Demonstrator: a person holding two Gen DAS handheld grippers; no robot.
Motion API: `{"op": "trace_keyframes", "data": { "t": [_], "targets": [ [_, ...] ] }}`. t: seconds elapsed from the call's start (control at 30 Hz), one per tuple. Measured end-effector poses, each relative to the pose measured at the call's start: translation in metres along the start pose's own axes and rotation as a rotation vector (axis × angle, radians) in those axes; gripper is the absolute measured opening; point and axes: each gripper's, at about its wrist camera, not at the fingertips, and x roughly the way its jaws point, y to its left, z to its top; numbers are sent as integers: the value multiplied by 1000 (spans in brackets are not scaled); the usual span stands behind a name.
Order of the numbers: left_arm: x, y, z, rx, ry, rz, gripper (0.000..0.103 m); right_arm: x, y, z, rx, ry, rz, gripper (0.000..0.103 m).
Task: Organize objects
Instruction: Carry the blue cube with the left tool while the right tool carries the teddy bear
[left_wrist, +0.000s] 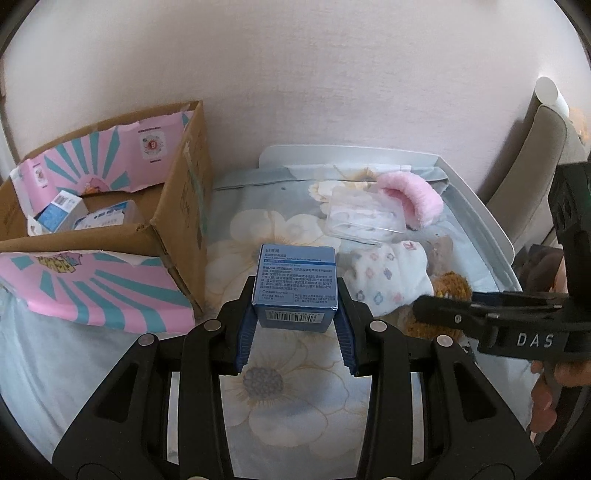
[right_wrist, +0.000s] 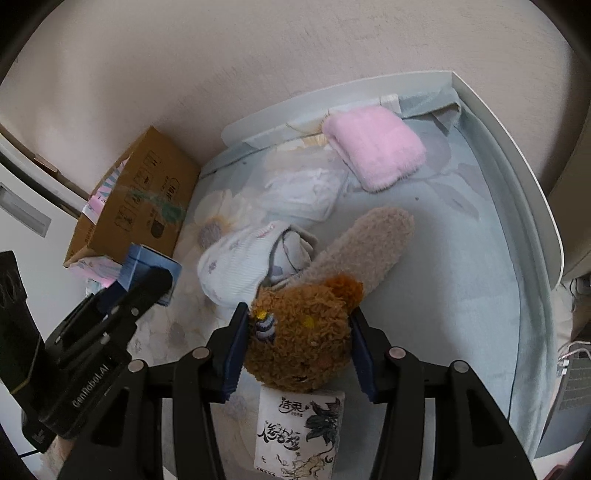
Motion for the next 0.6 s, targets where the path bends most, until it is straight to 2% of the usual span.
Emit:
{"op": "trace_keyframes", "data": {
  "t": [0.6],
  "targets": [
    [-12, 2, 1, 5, -12, -31, 35, -8, 1, -17, -6, 4, -18, 49]
  ]
}}
